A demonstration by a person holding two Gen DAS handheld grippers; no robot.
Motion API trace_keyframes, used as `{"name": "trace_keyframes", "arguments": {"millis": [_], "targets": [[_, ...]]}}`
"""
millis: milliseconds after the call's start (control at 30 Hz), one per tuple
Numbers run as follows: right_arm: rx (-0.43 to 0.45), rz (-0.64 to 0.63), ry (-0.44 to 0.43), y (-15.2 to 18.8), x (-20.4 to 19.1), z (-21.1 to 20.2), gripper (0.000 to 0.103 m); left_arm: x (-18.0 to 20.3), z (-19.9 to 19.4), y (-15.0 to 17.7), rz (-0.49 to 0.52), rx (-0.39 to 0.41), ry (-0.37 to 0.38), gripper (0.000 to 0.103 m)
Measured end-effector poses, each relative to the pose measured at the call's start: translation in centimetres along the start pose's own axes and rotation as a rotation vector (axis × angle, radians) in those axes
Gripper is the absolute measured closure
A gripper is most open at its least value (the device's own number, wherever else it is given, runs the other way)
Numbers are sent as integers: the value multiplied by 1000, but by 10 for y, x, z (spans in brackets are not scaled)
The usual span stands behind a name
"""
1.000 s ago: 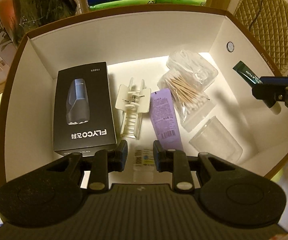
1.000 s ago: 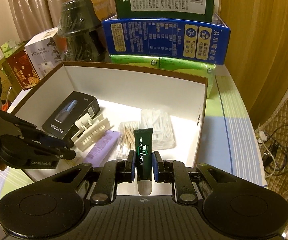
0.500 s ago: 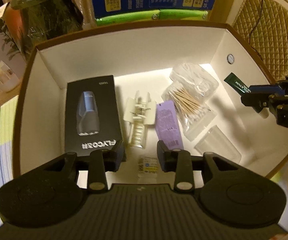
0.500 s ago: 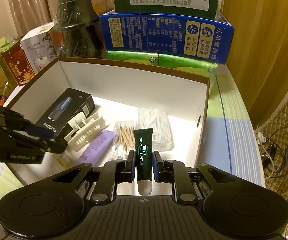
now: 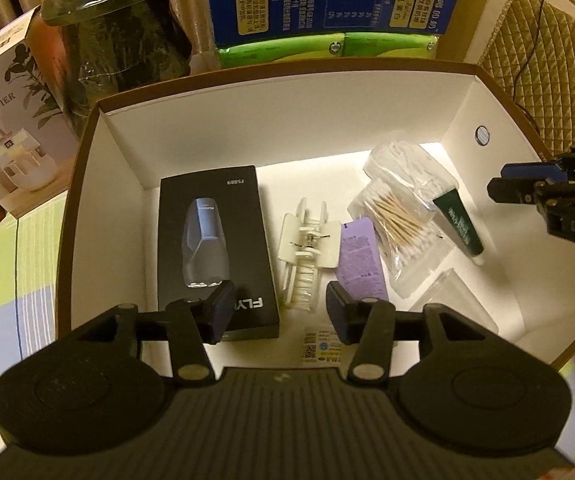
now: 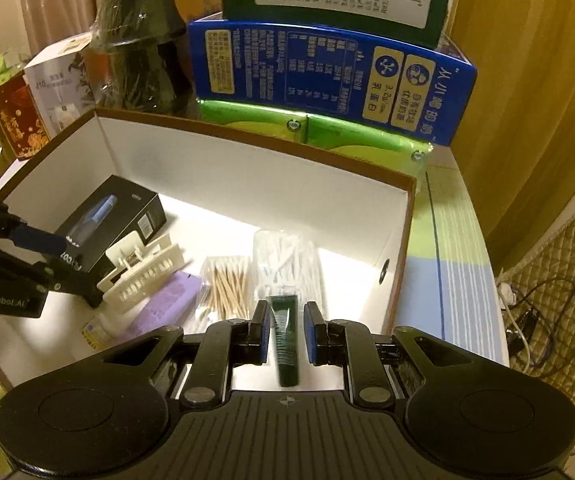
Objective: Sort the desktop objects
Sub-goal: 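Lower the pill bottle with left tool while right tool lowers lip gel, open both, then withdraw both tools from the box toward the red packet and scrunchie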
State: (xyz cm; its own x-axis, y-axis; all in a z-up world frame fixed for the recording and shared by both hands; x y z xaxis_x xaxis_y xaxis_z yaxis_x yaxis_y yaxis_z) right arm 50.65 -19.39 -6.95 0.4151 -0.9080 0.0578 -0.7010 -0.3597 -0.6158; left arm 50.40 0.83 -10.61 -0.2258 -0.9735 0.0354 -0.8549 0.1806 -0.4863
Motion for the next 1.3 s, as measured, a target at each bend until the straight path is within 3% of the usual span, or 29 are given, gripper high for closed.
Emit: {"name": "trace_keyframes", "arguments": {"millis": [67,133,233,367,433,500,933,1300], "targets": [[6,16,-20,-1,2,-2,85,-2,-1,0,-2,0,-3,51],[13,26,-26,-1,4,-5,74,-3,-1,0,-4,0,-12,49],[30,29,-40,0,2,-10,44,-6,-3,1,-3,3,-24,41],[50,39,-85,2,-1,-22,26,-8,-11,3,-5,15,-37,28],[64,46,-99,5,-3,-29,12,-8,-17,5,-6,27,-33,20],[76,52,-105,8,-6,-37,7,-8,-23,8,-7,37,-37,18],[107,98,-133,29,-20,-80,2,-10,-72,29,-68,90,-63,7],[153,135,-166,52,-38,-124,2,-7,-123,62,-99,150,-78,7]]}}
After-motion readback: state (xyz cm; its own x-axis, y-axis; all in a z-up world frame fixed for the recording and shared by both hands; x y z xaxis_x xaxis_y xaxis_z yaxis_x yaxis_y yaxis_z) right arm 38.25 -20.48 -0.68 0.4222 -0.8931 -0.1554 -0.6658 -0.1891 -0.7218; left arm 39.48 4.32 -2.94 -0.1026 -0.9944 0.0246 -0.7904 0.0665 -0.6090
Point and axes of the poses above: each gripper's, at about its wrist camera, not at the fingertips, and z roughly the way its jaws point, x to its right, y to its underside, the point moved 3 cm from there along z, roughly the way its jaws point, and after that the axes turned 5 degrees about -z, right-handed, at the moved point
